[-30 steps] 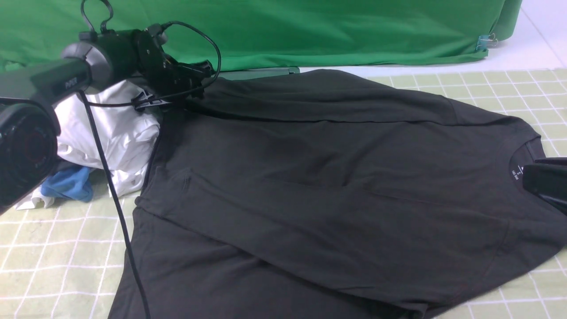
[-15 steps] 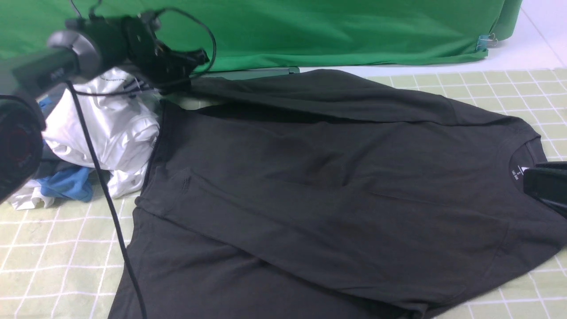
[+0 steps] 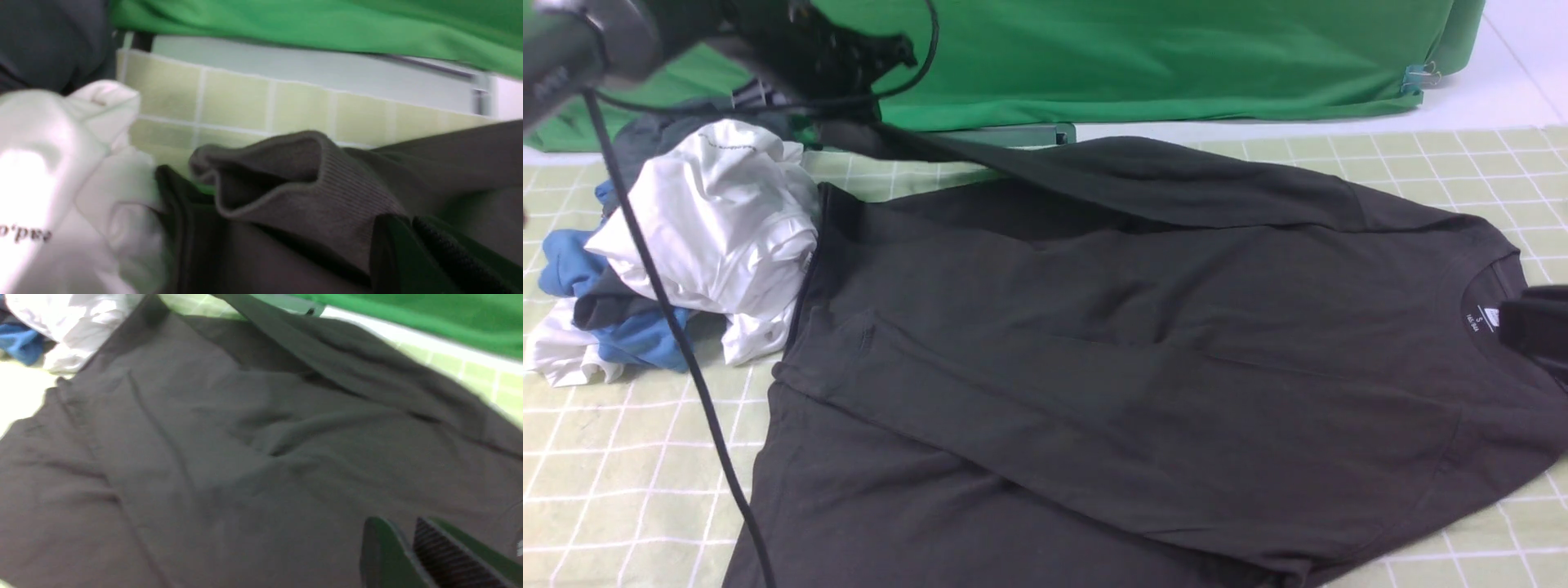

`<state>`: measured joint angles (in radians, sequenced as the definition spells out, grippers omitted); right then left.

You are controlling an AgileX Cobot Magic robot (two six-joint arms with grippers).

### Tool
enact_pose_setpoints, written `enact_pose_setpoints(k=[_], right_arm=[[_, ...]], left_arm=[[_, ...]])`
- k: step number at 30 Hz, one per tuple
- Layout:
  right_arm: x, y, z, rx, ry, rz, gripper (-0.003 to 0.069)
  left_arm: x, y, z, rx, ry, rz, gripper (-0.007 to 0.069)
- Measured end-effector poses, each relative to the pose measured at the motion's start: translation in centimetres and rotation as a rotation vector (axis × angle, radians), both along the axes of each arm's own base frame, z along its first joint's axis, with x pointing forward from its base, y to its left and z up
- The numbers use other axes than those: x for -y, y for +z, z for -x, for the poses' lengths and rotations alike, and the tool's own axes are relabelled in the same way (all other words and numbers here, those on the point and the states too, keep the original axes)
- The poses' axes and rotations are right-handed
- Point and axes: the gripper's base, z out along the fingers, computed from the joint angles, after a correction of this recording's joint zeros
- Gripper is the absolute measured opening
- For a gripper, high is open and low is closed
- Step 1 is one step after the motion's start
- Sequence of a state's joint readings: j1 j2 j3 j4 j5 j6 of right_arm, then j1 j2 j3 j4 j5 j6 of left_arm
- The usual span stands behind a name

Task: Fold a long-sleeved shirt over a green coffee tablecloth.
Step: 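Fold the left side of the dark shirt inward over its body with the left gripper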

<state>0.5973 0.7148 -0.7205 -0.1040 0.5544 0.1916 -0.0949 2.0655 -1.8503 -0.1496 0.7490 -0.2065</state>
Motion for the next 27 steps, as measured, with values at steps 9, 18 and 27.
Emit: enact_pose_setpoints(k=[9,18,27], right_arm=[[1.0,0.7,-0.7,0.094,-0.106,0.044,0.0122],[1.1,0.7,-0.7,0.095,-0.118,0.039,0.0125],[1.1,0.7,-0.7,0.093,-0.121,0.034,0.0125]], left_arm=[[2.6,2.5,4.7,-0.062,-0.088,-0.102,0.0017],[2.3,0.6,11.7,-0.145,-0.092,-0.115,0.0017],[1.3,-0.3,16.7,-0.164,-0.089,-0.112,0.0017]])
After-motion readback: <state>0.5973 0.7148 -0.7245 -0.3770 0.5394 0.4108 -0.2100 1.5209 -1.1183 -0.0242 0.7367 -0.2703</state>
